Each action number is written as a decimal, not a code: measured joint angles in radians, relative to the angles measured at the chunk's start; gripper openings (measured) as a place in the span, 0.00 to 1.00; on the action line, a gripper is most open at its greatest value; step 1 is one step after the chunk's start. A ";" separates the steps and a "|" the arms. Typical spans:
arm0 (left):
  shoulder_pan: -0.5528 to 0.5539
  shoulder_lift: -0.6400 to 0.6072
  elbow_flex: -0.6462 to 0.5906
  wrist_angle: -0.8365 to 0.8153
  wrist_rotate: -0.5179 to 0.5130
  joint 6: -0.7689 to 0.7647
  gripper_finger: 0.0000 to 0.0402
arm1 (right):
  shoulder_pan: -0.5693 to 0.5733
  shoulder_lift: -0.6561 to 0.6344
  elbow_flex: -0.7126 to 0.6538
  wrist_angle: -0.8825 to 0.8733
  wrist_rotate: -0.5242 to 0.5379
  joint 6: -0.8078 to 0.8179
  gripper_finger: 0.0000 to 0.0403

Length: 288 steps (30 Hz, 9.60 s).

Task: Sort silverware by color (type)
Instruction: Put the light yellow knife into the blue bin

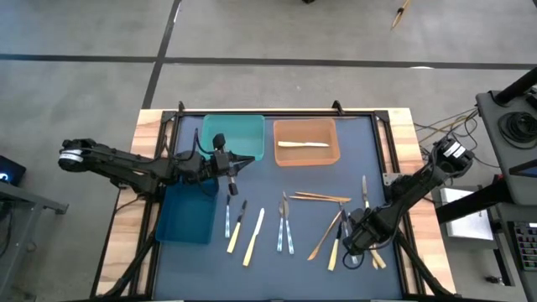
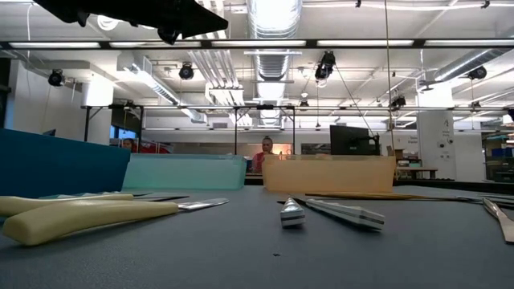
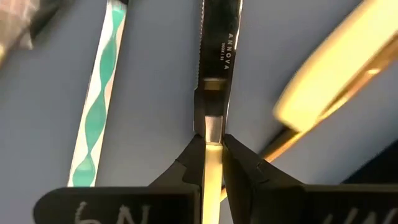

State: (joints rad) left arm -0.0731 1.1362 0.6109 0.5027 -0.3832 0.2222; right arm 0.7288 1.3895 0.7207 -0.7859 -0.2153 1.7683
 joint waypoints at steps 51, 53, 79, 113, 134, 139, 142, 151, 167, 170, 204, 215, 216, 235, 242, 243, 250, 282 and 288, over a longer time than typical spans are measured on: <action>-0.047 0.008 0.000 0.182 0.663 -0.327 0.00 | -0.585 -0.065 0.071 1.303 -0.136 -1.613 0.05; -0.056 0.008 0.000 0.189 0.663 -0.345 0.00 | -0.601 -0.027 0.071 1.391 -0.195 -1.640 0.05; -0.188 0.055 0.000 0.295 0.648 -0.408 0.11 | -0.677 0.417 0.545 1.516 -0.660 -1.645 0.05; -0.188 0.101 0.000 0.282 0.422 -0.451 0.51 | -0.699 0.429 0.564 1.428 -0.588 -1.575 0.06; -0.188 0.070 0.000 0.280 0.419 -0.621 0.00 | -0.703 0.426 0.565 1.434 -0.511 -1.524 0.08; -0.187 0.042 0.000 0.278 0.407 -0.638 0.00 | -0.710 0.425 0.565 1.420 -0.487 -1.479 0.22; -0.187 0.007 0.000 0.238 0.407 -0.660 0.00 | -0.719 0.425 0.565 1.416 -0.487 -1.477 0.30; -0.186 -0.142 0.000 -0.089 0.351 -0.846 0.00 | -0.747 0.425 0.565 1.331 -0.488 -1.452 0.45; -0.186 -0.415 0.000 -1.184 0.205 -1.436 0.00 | -0.794 0.425 0.565 1.146 -0.487 -1.488 0.44; -0.186 -0.414 0.000 -1.260 0.183 -1.466 0.00 | -0.793 0.425 0.565 1.132 -0.488 -1.500 0.44; -0.186 -0.255 0.000 -1.413 0.236 -1.410 0.00 | -0.793 0.423 0.564 1.103 -0.488 -1.544 0.45; -0.186 -0.243 0.000 -1.424 0.236 -1.410 0.00 | -0.793 0.423 0.564 1.099 -0.488 -1.544 0.45; -0.186 -0.243 0.000 -1.426 0.236 -1.410 0.00 | -0.793 0.423 0.564 1.098 -0.488 -1.544 0.45; -0.187 -0.244 0.000 -1.430 0.263 -1.371 0.13 | -0.792 0.423 0.564 1.096 -0.489 -1.543 0.45; -0.267 -0.223 0.000 -1.277 0.359 -1.049 0.07 | -0.792 0.423 0.564 1.080 -0.490 -1.544 0.45; -0.283 -0.213 0.000 -1.278 0.359 -1.022 0.04 | -0.792 0.423 0.564 1.074 -0.490 -1.544 0.45; -0.341 -0.095 0.000 -1.282 0.343 -0.996 0.00 | -0.792 0.423 0.564 1.071 -0.490 -1.560 0.45; -0.347 0.218 -0.002 -1.368 0.339 -1.168 0.00 | -0.792 0.425 0.564 1.070 -0.489 -1.569 0.45; -0.347 0.207 -0.003 -1.377 0.304 -1.211 0.00 | -0.792 0.425 0.564 1.070 -0.489 -1.568 0.45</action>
State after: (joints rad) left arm -0.4202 1.3431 0.6077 -0.8739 -0.0788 -0.9887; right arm -0.0631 1.8145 1.2846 0.2843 -0.7044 0.1999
